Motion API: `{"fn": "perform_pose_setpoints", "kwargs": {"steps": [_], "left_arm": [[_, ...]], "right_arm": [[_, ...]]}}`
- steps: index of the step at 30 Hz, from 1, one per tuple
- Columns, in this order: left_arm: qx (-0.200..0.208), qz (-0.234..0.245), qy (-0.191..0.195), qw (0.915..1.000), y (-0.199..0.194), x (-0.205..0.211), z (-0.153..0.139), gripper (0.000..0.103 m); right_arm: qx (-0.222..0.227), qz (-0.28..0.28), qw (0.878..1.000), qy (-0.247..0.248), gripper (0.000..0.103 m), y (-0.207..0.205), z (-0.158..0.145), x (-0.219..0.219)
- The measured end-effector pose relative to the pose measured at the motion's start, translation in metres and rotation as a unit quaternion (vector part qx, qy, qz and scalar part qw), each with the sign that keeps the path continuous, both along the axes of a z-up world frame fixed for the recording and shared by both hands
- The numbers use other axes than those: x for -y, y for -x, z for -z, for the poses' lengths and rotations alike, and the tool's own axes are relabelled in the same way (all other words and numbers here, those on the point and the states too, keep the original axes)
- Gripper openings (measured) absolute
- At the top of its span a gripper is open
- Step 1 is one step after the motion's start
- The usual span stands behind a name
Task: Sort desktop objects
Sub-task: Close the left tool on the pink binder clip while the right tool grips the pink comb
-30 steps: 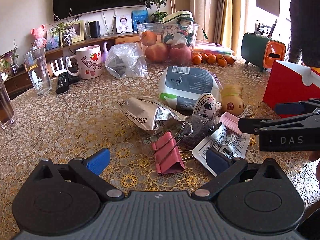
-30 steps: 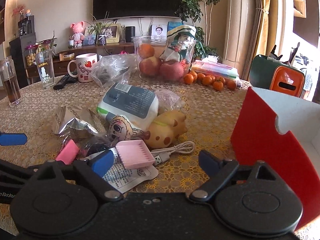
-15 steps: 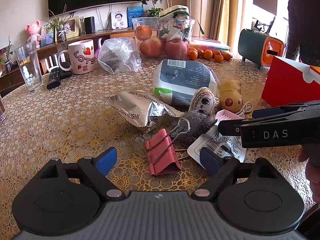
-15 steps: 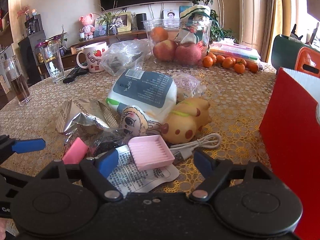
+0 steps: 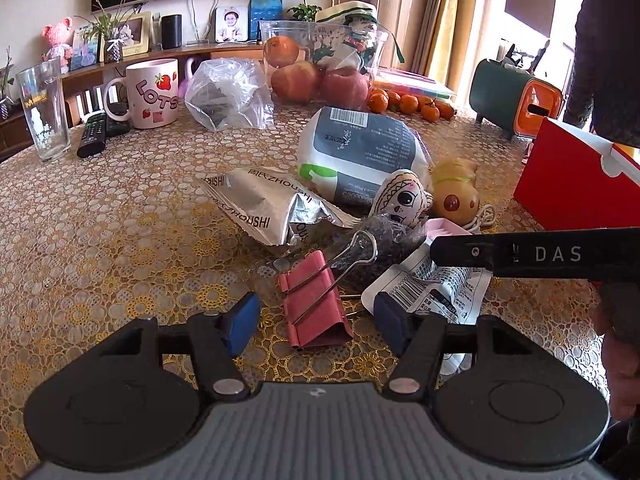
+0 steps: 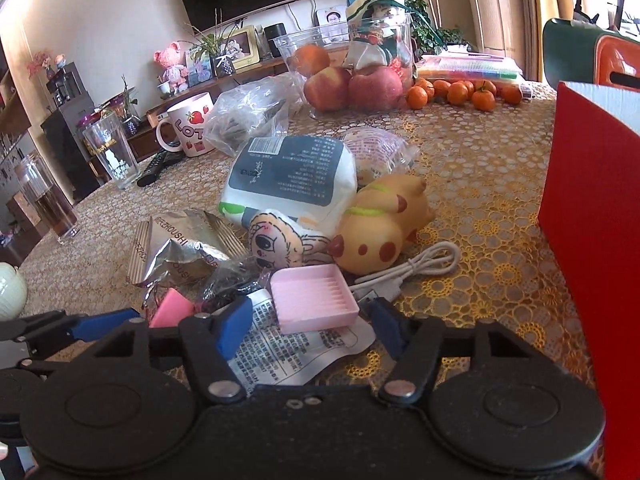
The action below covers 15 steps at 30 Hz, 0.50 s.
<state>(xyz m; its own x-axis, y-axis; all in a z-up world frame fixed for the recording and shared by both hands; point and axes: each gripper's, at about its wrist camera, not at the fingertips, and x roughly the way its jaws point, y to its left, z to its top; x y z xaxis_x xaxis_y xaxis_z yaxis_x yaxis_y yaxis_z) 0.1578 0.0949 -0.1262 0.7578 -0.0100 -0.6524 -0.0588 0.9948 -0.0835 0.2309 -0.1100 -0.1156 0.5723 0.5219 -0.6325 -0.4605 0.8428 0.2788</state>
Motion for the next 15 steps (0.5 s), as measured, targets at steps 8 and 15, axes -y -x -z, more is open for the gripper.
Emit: {"fn": "perform_pose_setpoints", "kwargs": {"steps": [8,15], "left_arm": [[-0.003,0.001,0.008,1.0,-0.0011,-0.0013,0.0008,0.037],[0.0,-0.005,0.006,1.0,-0.0003,-0.0022,-0.0008,0.033]], "right_arm": [[0.0,0.006,1.0,-0.001,0.043,0.0011,-0.0025,0.0004],[0.01,0.012,1.0,-0.001,0.042,0.0062,-0.0089,0.0019]]}}
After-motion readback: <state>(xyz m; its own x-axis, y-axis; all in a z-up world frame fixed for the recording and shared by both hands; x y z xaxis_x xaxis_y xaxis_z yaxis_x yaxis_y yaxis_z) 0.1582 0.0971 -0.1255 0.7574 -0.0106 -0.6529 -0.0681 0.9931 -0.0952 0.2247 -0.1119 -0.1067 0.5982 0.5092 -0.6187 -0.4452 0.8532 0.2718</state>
